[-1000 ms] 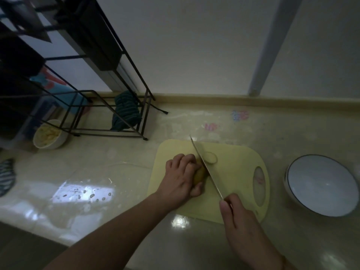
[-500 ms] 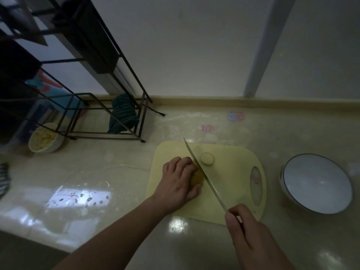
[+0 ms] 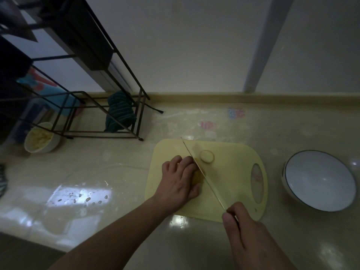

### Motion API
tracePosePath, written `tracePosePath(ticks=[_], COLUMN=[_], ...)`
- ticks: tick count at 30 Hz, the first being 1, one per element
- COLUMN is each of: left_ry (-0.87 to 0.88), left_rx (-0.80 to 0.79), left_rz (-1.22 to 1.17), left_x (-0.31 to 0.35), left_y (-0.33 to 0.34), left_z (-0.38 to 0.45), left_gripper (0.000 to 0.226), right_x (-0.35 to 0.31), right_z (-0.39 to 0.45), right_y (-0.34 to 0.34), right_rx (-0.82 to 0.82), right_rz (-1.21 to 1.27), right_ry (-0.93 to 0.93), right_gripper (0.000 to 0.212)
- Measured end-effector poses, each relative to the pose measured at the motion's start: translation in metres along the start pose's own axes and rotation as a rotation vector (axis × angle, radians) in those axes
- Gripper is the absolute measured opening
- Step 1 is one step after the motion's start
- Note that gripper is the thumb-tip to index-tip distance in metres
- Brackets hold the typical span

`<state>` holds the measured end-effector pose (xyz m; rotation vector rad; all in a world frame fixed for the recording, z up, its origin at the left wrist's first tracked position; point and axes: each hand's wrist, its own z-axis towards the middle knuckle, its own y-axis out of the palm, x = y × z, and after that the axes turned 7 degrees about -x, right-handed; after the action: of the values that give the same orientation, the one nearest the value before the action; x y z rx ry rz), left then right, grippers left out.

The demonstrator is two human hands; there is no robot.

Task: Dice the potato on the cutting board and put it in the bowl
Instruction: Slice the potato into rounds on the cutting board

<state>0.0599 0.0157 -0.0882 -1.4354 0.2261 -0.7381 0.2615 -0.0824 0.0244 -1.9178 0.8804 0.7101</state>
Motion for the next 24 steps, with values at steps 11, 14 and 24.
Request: tracePosePath(ticks=[11, 14, 24], left_ry=[0.014, -0.004, -0.002], left_rx=[0.012, -0.001, 0.009], left_rz=[-0.013, -0.022, -0.022], left_x=[-0.004, -0.006, -0.004], left_y=[0.0, 0.002, 0.0], left_z=[0.002, 0.003, 0.004], left_gripper=[0.051, 0.051, 0.049], right_x=[0.005, 0.007, 0.017], right_z=[-0.003, 0.001, 0.011], right_y=[-0.001, 0.0, 0.005], right_rx=[-0.06, -0.088, -0.074], right_rz=[-0.005, -0.024, -0.002], right_ry=[0.01, 0.011, -0.025], right_gripper=[0.071, 0.054, 0.046])
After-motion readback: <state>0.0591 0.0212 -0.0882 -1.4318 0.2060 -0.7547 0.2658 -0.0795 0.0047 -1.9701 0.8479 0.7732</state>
